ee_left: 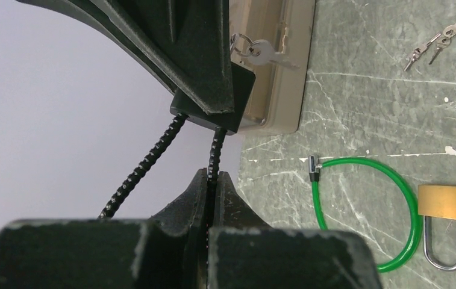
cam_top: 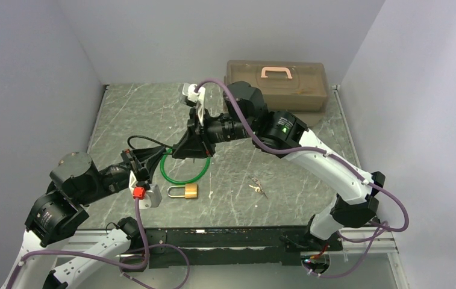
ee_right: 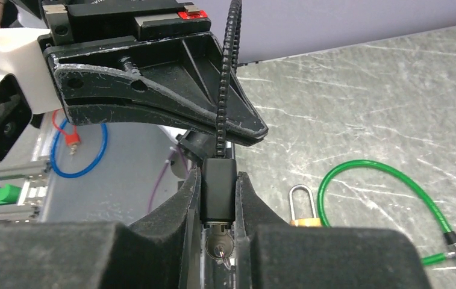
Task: Unlock with the key
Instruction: Unlock the lock, then place the lock at the center of the board.
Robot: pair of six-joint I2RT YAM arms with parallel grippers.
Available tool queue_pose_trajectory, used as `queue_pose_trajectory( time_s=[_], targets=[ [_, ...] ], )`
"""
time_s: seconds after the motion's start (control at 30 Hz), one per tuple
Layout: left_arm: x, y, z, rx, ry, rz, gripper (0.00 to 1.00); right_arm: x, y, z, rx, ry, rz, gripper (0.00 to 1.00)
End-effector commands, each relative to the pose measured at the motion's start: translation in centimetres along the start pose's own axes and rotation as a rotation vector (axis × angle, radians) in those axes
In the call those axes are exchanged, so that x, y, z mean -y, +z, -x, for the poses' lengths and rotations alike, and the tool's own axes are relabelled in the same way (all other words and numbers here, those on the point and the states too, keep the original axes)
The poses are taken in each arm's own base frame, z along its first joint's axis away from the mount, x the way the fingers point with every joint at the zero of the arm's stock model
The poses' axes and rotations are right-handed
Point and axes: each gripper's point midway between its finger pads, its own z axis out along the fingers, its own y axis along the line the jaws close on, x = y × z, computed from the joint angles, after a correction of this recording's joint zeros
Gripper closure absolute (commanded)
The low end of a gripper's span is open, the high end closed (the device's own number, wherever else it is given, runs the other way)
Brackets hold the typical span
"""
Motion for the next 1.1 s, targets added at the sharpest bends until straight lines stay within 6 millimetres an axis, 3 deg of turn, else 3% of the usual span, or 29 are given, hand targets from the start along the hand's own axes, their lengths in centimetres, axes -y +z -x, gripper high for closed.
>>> queue_pose_trajectory(
  time_s=[0.0,0.3,0.43,0.47,0.5,0.53,0.6,0.7,0.83,1.07],
  targets=[
    [-2.4,-1.1,1.5,0.033,0.067,0.084,1.00,-0.1,-1.5,-0.1,-0.010,0.086,0.033,1.00],
    [-4.0,-2.8,1.1,-0.032,0.152,0.155,1.00,-0.2,-3.3,-3.6,-0.106,0.158,0.055,1.00],
    [-3.3,-2.7,1.6,0.002,0.123,0.125,1.00,-0.1,-3.4,-2.9,-0.074,0.156,0.046,1.00],
    [-2.3,-2.4,1.7,0.019,0.107,0.083,0.96,0.2,-3.3,-2.3,-0.050,0.149,0.037,1.00],
    [-1.0,-2.3,1.9,0.041,0.097,0.024,0.85,0.4,-3.3,-1.7,-0.031,0.145,0.031,1.00],
    [0.5,-2.2,2.3,0.071,0.093,-0.048,0.65,0.7,-3.4,-1.1,-0.009,0.143,0.021,1.00],
    [3.0,-2.1,3.1,0.132,0.046,-0.155,0.05,1.4,-3.5,-0.1,0.032,0.137,-0.005,1.00],
    [4.1,-2.2,4.3,0.181,-0.069,-0.223,0.01,3.5,-4.0,0.3,0.076,0.133,-0.079,1.00],
    [1.7,-2.3,5.3,0.154,-0.213,-0.188,0.01,7.2,-5.1,-1.1,0.091,0.161,-0.185,1.00],
    [-3.2,-3.0,7.0,0.158,-0.406,-0.013,0.01,11.9,-5.9,-7.9,0.017,0.256,-0.331,1.00]
  ],
)
